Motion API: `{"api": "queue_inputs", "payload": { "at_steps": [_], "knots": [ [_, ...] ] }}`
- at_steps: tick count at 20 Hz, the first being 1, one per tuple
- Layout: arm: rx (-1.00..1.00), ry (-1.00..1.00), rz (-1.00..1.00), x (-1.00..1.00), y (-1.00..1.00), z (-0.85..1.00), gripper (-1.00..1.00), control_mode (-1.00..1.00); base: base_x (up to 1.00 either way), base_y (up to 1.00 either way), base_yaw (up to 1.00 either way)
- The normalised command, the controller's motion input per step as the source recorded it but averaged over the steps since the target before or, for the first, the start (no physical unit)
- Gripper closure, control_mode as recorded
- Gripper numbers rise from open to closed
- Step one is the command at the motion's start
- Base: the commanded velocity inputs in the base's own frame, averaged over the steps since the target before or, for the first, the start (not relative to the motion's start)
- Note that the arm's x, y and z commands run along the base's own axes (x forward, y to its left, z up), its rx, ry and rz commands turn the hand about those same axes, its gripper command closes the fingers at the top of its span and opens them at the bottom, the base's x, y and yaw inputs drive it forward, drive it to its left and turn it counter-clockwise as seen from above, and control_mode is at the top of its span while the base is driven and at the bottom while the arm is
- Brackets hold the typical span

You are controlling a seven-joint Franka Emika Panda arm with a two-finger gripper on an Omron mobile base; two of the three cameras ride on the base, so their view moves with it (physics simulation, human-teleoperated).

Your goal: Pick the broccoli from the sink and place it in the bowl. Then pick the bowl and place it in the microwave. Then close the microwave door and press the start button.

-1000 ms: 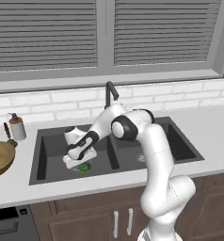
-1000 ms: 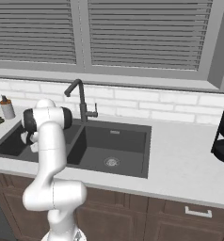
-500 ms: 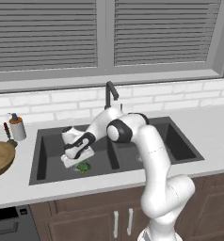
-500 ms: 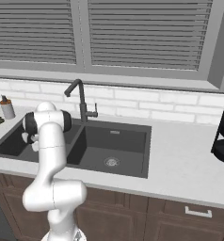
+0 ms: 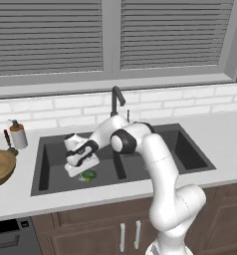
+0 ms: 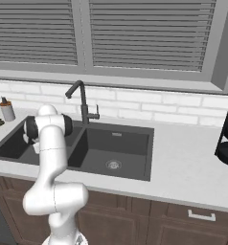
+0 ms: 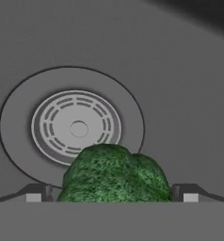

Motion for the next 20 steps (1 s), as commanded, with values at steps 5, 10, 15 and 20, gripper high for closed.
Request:
{"api": "queue_inputs", "payload": {
  "at_steps": [5,10,15,20],
  "knots": [
    [-0.01,0.04,0.00,-0.35,-0.25,-0.45,1.00,-1.00,0.00,0.00,0.00],
    [0.00,0.00,0.00,-0.45,-0.11,-0.29,1.00,-1.00,0.00,0.00,0.00],
    [0.00,-0.08,0.00,-0.45,0.00,0.02,1.00,-1.00,0.00,0.00,0.00],
    [0.00,-0.28,0.00,-0.38,0.11,0.66,1.00,-1.00,0.00,0.00,0.00]
  ]
}}
